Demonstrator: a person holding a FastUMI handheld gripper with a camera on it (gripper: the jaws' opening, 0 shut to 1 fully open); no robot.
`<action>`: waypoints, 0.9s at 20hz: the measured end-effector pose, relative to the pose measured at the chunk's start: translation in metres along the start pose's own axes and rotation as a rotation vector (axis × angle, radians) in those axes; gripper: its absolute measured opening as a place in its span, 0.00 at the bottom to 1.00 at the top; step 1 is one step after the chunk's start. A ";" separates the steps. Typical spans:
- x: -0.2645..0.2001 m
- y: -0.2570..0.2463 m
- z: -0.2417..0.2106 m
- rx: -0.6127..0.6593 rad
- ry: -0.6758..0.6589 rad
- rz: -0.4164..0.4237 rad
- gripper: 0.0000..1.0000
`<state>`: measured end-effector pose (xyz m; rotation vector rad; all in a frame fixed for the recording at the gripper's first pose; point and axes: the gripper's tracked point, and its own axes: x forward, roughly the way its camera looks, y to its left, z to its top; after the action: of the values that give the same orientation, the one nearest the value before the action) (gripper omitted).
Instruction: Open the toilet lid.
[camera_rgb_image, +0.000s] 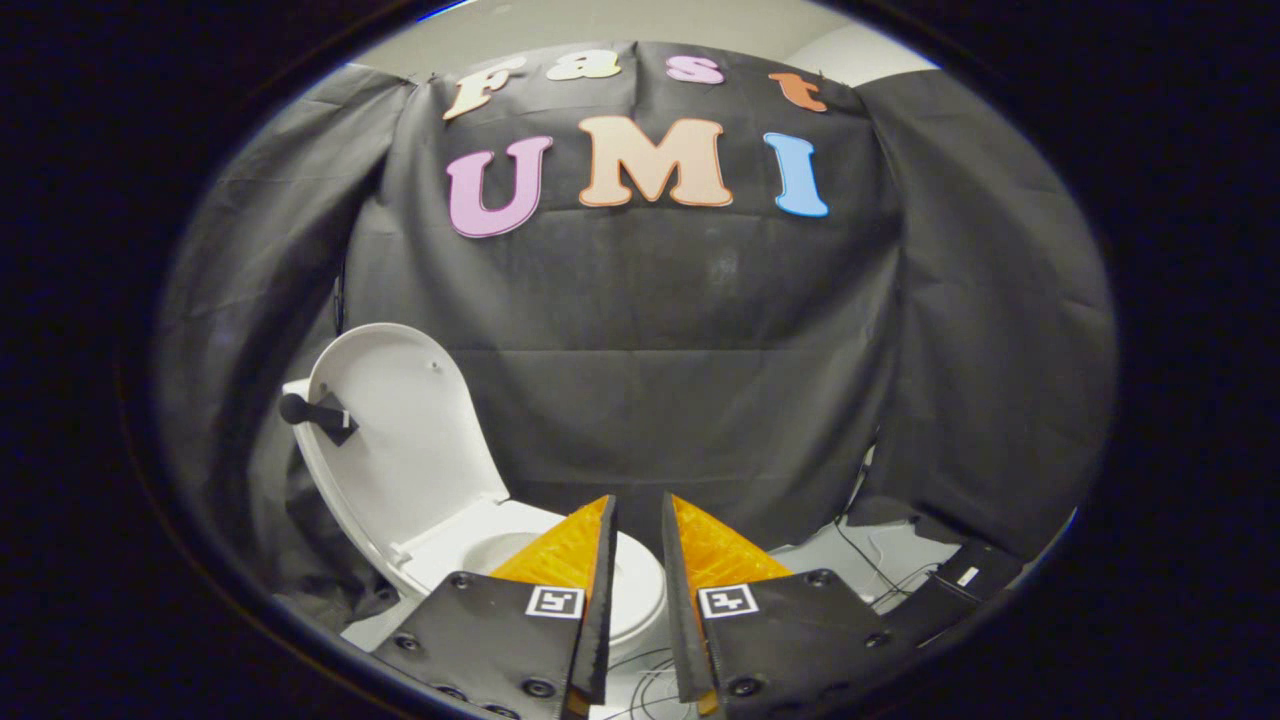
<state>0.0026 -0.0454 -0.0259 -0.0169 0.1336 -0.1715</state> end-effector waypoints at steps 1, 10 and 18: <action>-0.003 -0.005 -0.003 0.005 0.016 -0.016 0.28; -0.023 0.025 -0.004 -0.026 -0.001 0.110 0.28; -0.069 0.017 0.022 0.024 -0.138 0.124 0.33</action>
<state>-0.0589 -0.0167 0.0044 0.0034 -0.0056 -0.0482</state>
